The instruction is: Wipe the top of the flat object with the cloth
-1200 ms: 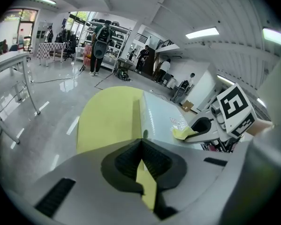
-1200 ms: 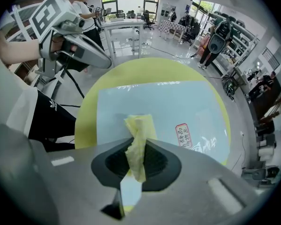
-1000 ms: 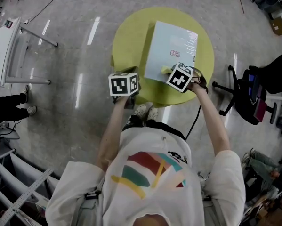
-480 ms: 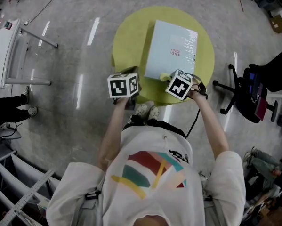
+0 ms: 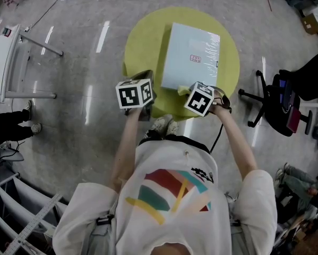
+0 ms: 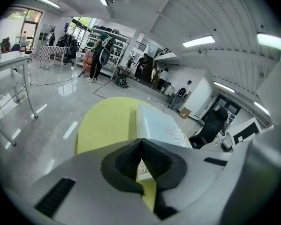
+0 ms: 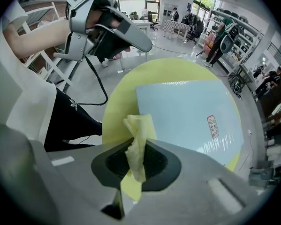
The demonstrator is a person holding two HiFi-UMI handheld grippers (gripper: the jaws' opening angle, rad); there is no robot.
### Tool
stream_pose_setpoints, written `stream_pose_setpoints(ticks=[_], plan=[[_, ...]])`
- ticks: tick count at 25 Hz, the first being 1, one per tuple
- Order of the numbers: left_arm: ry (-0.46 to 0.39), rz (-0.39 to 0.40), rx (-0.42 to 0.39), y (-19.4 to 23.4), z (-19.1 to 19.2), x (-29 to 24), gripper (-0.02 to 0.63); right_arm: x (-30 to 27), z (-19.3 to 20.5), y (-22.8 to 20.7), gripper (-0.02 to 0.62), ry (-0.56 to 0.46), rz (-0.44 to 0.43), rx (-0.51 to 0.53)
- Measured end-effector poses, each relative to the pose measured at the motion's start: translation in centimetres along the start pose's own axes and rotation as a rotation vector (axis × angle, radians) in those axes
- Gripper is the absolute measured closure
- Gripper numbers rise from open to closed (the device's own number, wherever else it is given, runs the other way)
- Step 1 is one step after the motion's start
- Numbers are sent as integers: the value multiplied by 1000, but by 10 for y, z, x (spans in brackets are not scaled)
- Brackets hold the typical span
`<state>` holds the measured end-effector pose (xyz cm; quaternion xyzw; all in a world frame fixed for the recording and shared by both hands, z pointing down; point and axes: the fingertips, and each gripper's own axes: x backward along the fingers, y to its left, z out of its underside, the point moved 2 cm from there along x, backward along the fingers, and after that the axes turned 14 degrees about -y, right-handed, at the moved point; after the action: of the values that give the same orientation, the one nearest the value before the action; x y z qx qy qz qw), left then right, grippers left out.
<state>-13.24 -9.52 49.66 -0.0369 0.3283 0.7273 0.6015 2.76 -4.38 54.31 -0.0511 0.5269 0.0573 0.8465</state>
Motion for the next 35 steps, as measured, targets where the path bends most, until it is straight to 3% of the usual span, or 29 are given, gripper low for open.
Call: stream_pose_setpoints(ticks=[9, 16, 23, 29, 35], plan=[[-5, 5, 11, -3, 0, -2, 592, 15, -7, -9, 568, -14, -1, 6], [-18, -6, 14, -1, -3, 1, 592, 55, -35, -89, 568, -76, 172, 9], [-35, -11, 14, 8, -3, 3, 592, 80, -82, -182, 568, -111, 312, 87], [-15, -30, 4, 15, 8, 5, 592, 63, -103, -248, 568, -108, 358, 107], [-12, -50, 5, 27, 12, 7, 592, 17, -116, -280, 568, -78, 313, 119]])
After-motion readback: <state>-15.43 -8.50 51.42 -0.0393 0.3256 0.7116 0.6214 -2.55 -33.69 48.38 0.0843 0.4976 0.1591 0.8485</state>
